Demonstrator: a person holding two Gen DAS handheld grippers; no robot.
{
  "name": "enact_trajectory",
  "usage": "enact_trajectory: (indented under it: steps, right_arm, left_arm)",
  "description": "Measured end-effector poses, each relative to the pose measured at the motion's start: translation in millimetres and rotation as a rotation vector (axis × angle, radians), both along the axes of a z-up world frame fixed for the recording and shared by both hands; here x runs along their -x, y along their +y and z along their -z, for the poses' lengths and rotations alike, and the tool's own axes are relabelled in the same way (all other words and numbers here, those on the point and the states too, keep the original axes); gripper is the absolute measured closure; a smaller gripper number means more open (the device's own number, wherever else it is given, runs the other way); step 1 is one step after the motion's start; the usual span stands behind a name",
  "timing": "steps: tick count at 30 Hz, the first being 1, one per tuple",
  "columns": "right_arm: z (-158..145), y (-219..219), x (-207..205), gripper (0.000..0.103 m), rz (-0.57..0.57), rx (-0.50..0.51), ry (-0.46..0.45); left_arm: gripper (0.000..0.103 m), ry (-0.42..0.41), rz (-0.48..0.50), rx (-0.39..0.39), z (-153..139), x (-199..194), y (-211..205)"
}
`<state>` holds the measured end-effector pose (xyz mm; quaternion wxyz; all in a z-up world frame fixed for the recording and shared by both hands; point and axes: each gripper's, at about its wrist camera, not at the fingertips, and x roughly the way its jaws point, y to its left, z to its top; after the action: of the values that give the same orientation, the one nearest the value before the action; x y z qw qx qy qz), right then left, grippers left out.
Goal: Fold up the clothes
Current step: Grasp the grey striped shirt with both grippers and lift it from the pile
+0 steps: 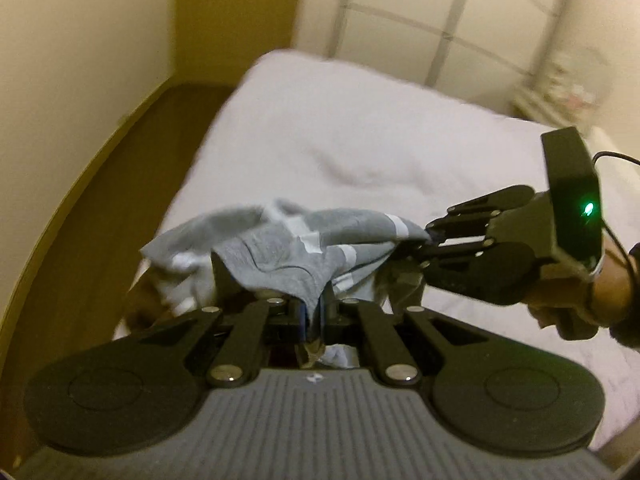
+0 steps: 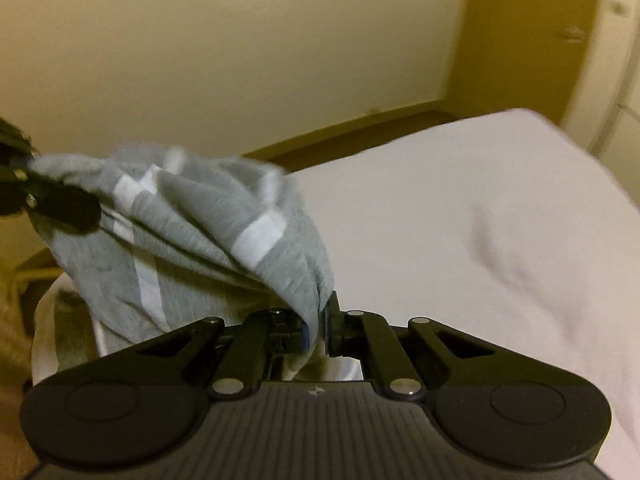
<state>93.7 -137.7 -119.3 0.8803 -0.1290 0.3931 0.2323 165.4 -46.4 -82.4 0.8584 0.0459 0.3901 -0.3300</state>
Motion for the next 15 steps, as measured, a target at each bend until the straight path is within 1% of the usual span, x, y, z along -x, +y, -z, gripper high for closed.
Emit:
enact_trajectory:
  steps: [2,4,6,8,11,15]
  right_arm:
    - [-23.3,-35.8,20.0,0.098,0.089,0.003,-0.028]
    - [-44.4,-72.2,42.9,0.098,0.18,0.01,-0.053]
    - [-60.5,-109.1,72.5,0.098,0.27,0.021,-0.068]
    - [-69.9,-142.8,105.1,0.098,0.351,0.03,-0.067]
    - [-79.9,-189.8,158.0,0.098,0.452,0.048,-0.06]
    - [-87.1,-250.2,241.5,0.098,0.551,0.049,-0.017]
  left_arm:
    - [0.099,-0.031,0.055,0.029,-10.6,3.1,-13.4]
    - [0.099,-0.049,0.145,0.072,-20.5,16.3,-38.6]
    - [0.099,-0.054,0.24,0.111,-27.9,35.4,-67.4]
    - [0.099,-0.048,0.331,0.128,-32.2,61.2,-95.1]
    - [0.099,-0.015,0.462,0.153,-35.2,108.3,-138.4]
    - [0.1,0.062,0.579,0.193,-37.9,171.3,-184.2]
